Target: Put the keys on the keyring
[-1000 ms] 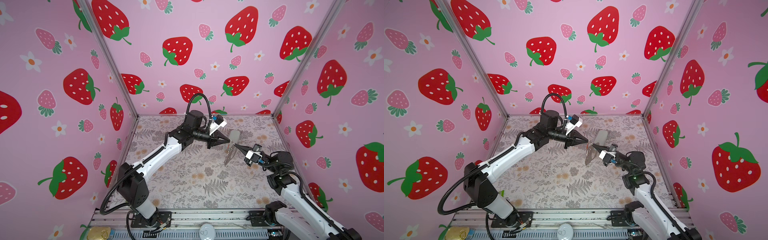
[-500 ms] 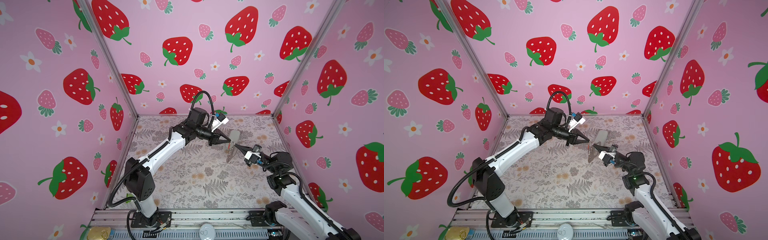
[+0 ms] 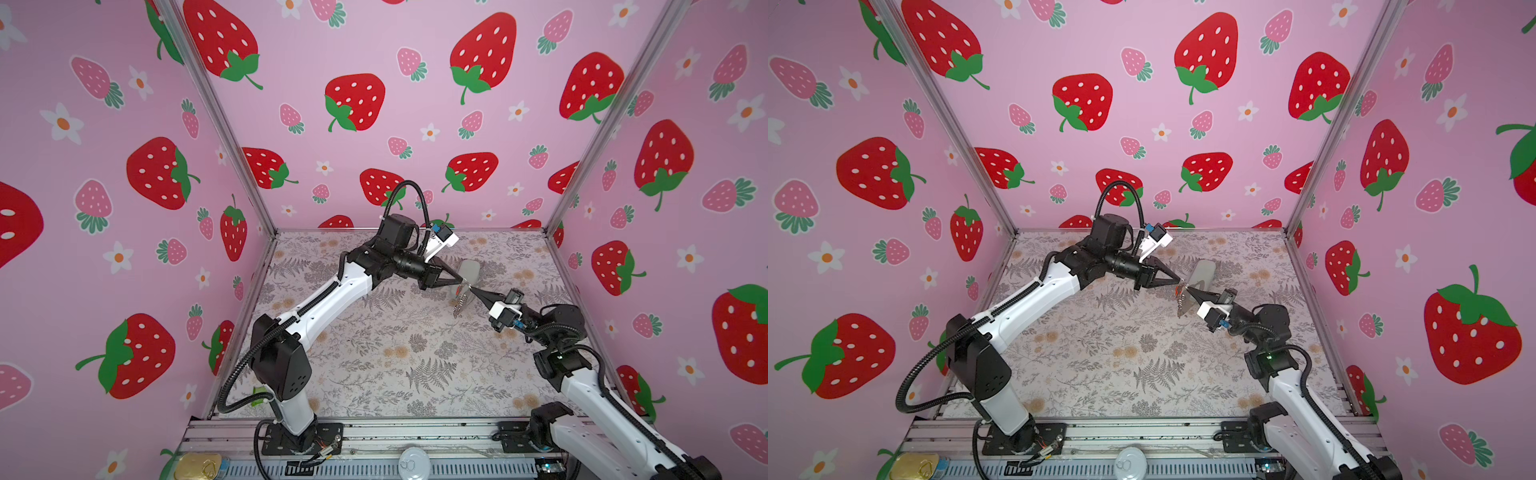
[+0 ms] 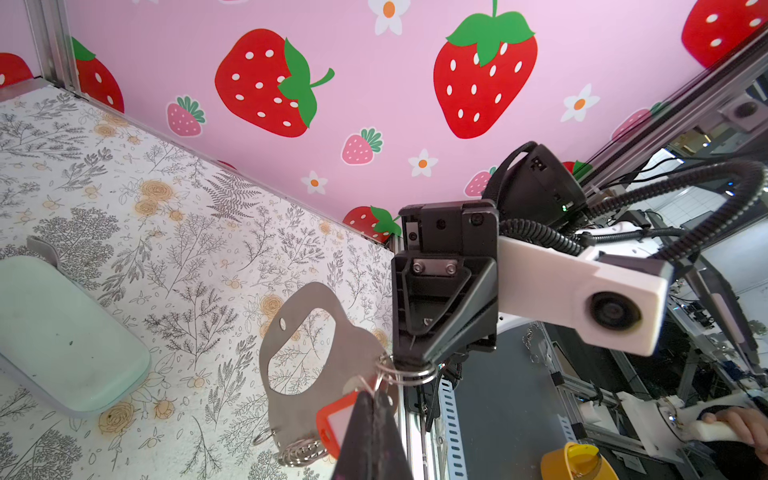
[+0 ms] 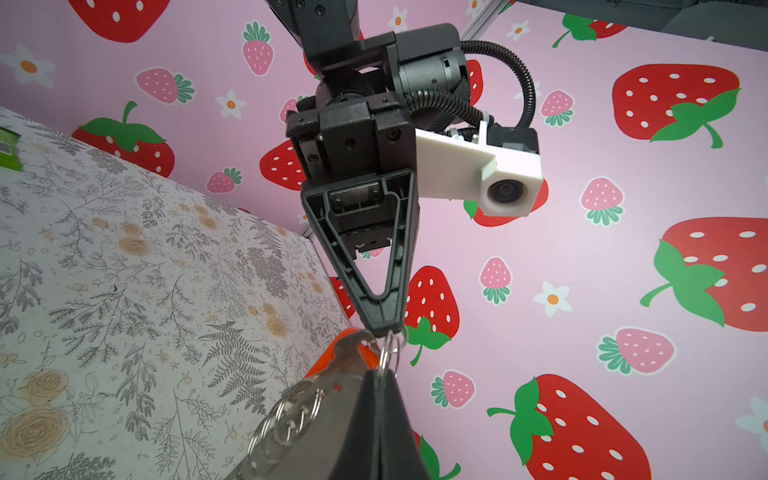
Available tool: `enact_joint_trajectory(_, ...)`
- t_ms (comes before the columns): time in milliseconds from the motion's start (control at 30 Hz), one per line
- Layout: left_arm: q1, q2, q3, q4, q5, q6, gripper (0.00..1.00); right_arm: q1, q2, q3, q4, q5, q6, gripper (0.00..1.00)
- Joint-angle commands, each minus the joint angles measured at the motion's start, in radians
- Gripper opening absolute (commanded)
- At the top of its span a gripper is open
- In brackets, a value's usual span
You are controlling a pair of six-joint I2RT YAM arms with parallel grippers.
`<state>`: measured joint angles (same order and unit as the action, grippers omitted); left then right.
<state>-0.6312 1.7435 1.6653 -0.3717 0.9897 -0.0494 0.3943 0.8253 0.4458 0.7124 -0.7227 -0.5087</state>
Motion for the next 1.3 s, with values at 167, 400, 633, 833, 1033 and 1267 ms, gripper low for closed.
enact_joint_trajectory(167,0.016,-0.028,-0.014,0.068,-0.2,0.027,0.0,0.007,-0.011,0.0,0.119,-0.07,0.02,0.0)
enact_joint_trajectory(400,-0.032,-0.132,-0.157,0.175,-0.3,0.236,0.0,0.006,0.013,0.009,0.158,-0.113,0.098,0.0)
enact_joint_trajectory(633,-0.068,-0.187,-0.247,0.209,-0.326,0.423,0.0,0.006,0.059,0.01,0.26,-0.165,0.249,0.0)
enact_joint_trajectory(833,-0.094,-0.245,-0.359,0.3,-0.372,0.539,0.0,0.005,0.078,0.007,0.348,-0.179,0.354,0.0)
enact_joint_trajectory(1033,-0.11,-0.263,-0.395,0.341,-0.382,0.575,0.0,0.007,0.124,0.006,0.413,-0.183,0.416,0.0)
enact_joint_trajectory(1267,-0.124,-0.288,-0.402,0.347,-0.434,0.608,0.29,0.006,0.125,0.009,0.378,-0.201,0.412,0.0)
